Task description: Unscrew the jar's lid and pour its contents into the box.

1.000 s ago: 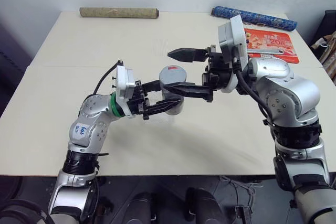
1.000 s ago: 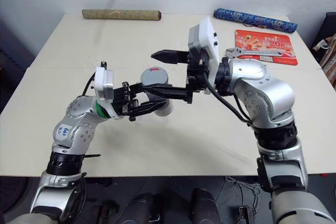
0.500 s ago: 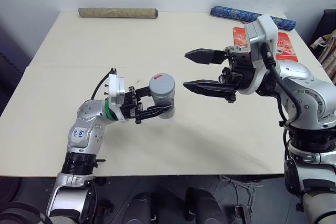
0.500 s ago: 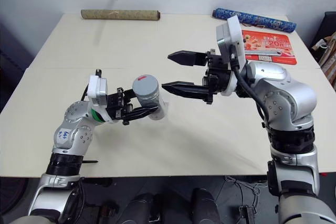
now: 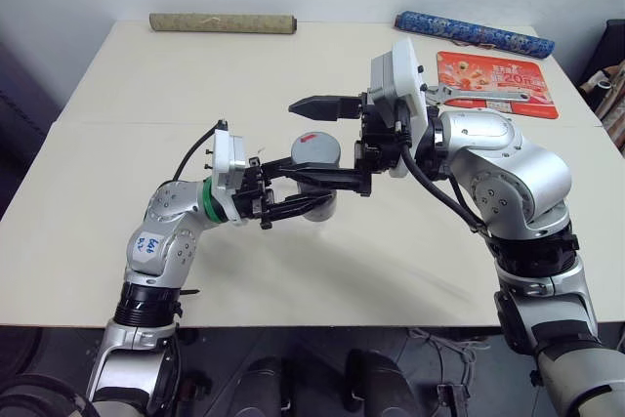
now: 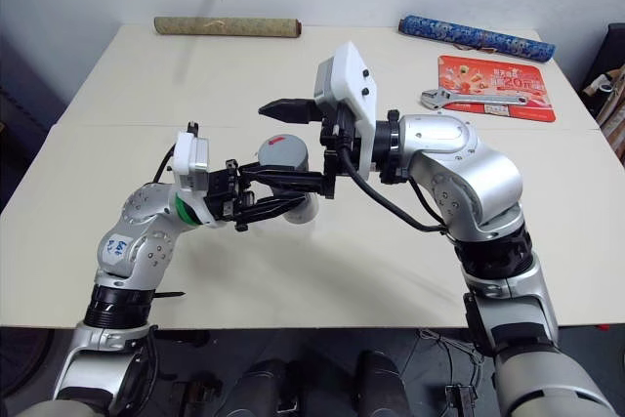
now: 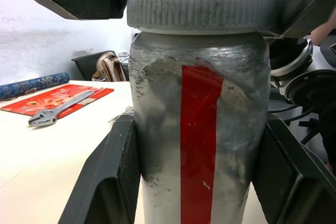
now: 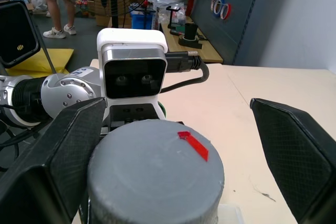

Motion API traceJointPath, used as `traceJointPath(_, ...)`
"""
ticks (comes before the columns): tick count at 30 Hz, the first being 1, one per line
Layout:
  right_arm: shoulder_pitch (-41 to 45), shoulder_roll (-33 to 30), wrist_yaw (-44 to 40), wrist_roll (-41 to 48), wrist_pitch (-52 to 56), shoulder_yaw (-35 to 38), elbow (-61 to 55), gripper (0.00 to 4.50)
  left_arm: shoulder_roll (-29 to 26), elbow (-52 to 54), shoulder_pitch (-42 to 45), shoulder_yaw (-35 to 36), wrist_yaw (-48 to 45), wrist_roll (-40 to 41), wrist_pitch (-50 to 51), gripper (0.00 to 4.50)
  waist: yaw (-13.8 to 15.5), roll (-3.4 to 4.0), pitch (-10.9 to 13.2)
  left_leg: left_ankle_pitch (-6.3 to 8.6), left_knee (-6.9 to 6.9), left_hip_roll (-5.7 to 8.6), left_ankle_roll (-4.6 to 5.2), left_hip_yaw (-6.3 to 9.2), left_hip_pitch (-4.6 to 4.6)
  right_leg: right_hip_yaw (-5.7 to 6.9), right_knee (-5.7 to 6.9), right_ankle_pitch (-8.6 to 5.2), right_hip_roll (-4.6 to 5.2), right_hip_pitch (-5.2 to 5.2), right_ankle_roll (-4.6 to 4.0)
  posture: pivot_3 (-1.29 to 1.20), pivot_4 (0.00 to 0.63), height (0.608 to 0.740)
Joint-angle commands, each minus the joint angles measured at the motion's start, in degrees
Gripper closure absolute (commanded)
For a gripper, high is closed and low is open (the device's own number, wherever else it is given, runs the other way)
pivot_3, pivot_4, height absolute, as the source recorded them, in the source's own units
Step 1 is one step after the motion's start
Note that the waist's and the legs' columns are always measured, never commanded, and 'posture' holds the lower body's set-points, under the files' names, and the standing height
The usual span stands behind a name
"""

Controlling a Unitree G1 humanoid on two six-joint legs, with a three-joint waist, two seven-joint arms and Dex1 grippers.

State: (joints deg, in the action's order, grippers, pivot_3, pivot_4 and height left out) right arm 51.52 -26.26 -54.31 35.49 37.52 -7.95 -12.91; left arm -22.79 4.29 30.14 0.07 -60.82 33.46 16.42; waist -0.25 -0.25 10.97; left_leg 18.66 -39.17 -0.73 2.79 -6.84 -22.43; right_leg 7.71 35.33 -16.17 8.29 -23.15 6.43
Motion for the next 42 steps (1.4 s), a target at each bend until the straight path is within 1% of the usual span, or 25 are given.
traceJointPath(1, 0.4, 0.3, -0.3, 0.5, -1.0, 1.6, -0.7, 0.02, -0.3, 2.8, 0.9, 0.6, 0.3, 0.8, -0.1, 2.13, 0.0, 0.00, 0.0, 0.00, 0.00, 0.00, 0.00, 0.00, 0.00, 0.00, 0.00, 0.00, 0.00, 0.00, 0.00, 0.00, 0.150, 0.740)
traceJointPath(12, -2.5, -2.8, -3.5, 1.5, -0.7, 4.8, 1.5, 0.02, -0.6, 2.5, 0.9, 0.8, 0.4, 0.8, -0.3, 2.13, 0.1, 0.00, 0.0, 0.00, 0.00, 0.00, 0.01, 0.00, 0.00, -0.01, -0.01, 0.00, 0.01, 0.00, 0.00, 0.00, 0.150, 0.740)
traceJointPath(25, -3.9, -1.8, -6.5, 6.7, -0.4, 6.7, -0.5, 0.02, -0.7, 1.8, 0.5, 0.5, 0.0, 0.3, -1.0, 2.13, 0.0, 0.00, 0.0, 0.00, 0.00, -0.01, 0.00, -0.01, 0.00, -0.01, -0.01, 0.00, 0.01, 0.00, 0.00, 0.00, 0.150, 0.740)
traceJointPath(28, -3.1, -1.8, -6.0, 7.6, 0.3, 6.3, -1.4, 0.02, -0.8, 2.0, 0.2, 0.4, -0.1, 0.2, -1.0, 2.13, 0.0, 0.00, 0.0, 0.00, 0.00, -0.01, 0.00, 0.00, 0.00, -0.01, -0.01, 0.00, 0.01, 0.00, 0.00, 0.00, 0.150, 0.740)
traceJointPath(32, -1.0, -0.9, -4.4, 6.1, 0.9, 4.3, -0.6, 0.02, -0.8, 2.0, -0.1, 0.3, -0.2, 0.0, -1.1, 2.13, -0.1, 0.00, 0.0, 0.00, 0.00, -0.01, 0.00, 0.00, 0.00, -0.02, -0.01, 0.00, 0.01, -0.01, 0.00, 0.00, 0.150, 0.740)
traceJointPath(42, -0.7, -1.3, -4.8, 3.7, 0.7, 2.7, 0.8, 0.02, -1.0, 2.3, -0.6, 0.2, -0.5, 0.0, -1.0, 2.13, 0.0, 0.00, 0.0, 0.00, 0.00, -0.01, 0.00, 0.00, 0.00, -0.01, -0.01, 0.00, 0.02, -0.01, 0.00, 0.00, 0.150, 0.740)
